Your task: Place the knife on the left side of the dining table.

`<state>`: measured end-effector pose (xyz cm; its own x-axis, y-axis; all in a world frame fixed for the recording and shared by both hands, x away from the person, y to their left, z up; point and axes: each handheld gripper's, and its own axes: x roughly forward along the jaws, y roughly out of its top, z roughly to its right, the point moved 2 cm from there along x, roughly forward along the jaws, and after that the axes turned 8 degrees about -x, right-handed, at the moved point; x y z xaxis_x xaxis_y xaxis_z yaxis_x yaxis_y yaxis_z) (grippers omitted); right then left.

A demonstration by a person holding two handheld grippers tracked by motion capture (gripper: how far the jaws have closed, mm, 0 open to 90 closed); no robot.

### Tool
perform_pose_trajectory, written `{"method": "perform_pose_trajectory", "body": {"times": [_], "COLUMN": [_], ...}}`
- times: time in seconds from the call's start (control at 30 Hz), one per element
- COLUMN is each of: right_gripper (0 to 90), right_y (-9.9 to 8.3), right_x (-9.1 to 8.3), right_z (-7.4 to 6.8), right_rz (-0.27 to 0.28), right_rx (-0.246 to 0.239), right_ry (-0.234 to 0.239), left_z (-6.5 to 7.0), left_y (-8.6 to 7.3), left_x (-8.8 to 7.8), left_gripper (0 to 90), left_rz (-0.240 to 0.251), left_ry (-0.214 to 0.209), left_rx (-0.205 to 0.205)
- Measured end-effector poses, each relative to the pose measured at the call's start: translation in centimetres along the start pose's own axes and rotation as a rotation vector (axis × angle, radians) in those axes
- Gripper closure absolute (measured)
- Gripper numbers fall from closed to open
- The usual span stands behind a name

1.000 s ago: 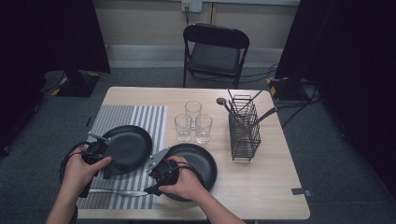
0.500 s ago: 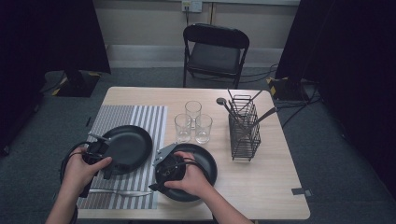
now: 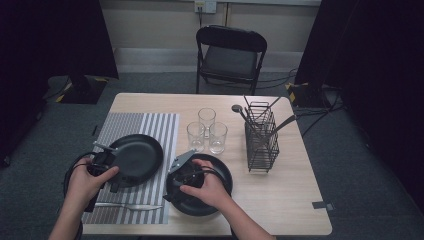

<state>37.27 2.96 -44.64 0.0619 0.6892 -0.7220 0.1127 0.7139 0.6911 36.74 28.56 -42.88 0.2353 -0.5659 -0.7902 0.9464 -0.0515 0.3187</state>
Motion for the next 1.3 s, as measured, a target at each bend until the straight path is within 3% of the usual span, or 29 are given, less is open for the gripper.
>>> {"method": "perform_pose_trajectory", "body": {"times": [1.3], "right_gripper": [18.7], "right_y": [-2.3], "right_x": [-5.8], "right_z": [2.1], "right_rz": [-0.006], "right_rx": [0.034], "right_ry": [-0.059], "left_z": [0.0], "left_y": [-0.2], "left_x": [-0.1], "left_gripper": [25.1], "left_rz": [-0.001], "left_ry": [0.006], "left_rx": [0.023]}}
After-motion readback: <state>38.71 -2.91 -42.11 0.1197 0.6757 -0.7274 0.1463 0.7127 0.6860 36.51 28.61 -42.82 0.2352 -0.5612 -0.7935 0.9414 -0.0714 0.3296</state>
